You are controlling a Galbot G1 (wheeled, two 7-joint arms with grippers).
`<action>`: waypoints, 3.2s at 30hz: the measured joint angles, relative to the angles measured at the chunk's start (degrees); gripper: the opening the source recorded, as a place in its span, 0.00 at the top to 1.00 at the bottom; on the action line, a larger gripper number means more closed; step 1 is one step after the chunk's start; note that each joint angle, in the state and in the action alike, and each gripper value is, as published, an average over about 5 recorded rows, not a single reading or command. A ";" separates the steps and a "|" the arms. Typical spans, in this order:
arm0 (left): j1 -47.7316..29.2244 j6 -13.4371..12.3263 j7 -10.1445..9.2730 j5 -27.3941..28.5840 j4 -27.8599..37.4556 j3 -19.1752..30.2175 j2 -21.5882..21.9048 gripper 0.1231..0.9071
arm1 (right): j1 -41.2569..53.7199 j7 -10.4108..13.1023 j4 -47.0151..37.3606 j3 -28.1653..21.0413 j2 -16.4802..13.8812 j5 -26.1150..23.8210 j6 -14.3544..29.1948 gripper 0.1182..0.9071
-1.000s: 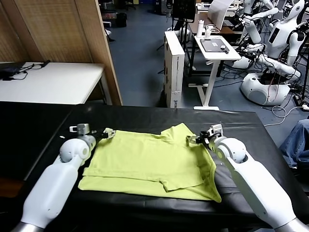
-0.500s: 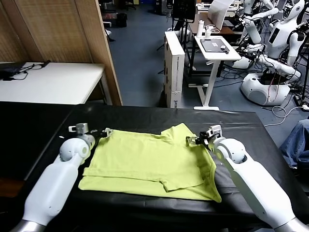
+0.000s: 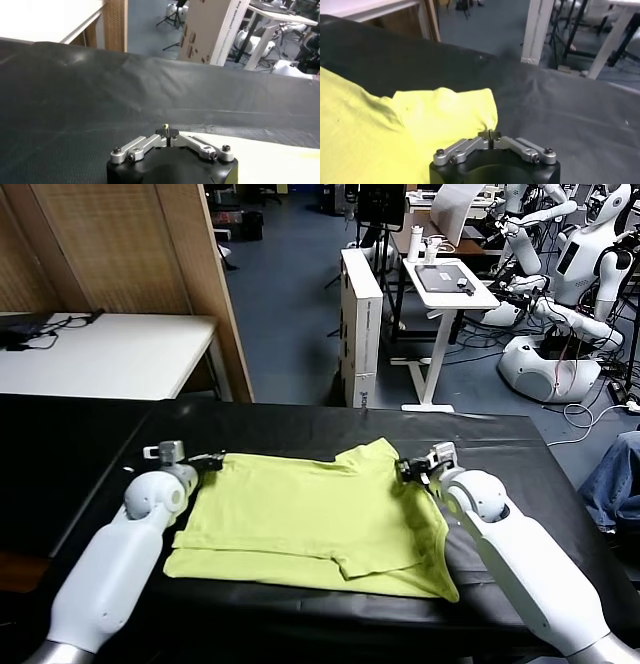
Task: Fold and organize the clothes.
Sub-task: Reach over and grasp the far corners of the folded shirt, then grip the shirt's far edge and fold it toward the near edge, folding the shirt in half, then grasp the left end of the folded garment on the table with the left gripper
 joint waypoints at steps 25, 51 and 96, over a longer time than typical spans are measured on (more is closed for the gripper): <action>24.76 3.10 -3.15 -6.05 -33.34 -14.06 7.73 0.97 | -20.42 1.06 24.94 14.22 -11.72 2.77 -8.54 0.97; 45.84 5.17 -1.76 -3.79 -43.56 -24.81 4.86 0.97 | -40.99 2.06 35.84 19.48 -13.95 2.10 -9.39 0.01; 26.65 6.00 -4.73 -0.21 -27.30 -17.46 -3.37 0.00 | -30.70 8.83 21.62 22.72 0.96 6.17 -5.63 0.31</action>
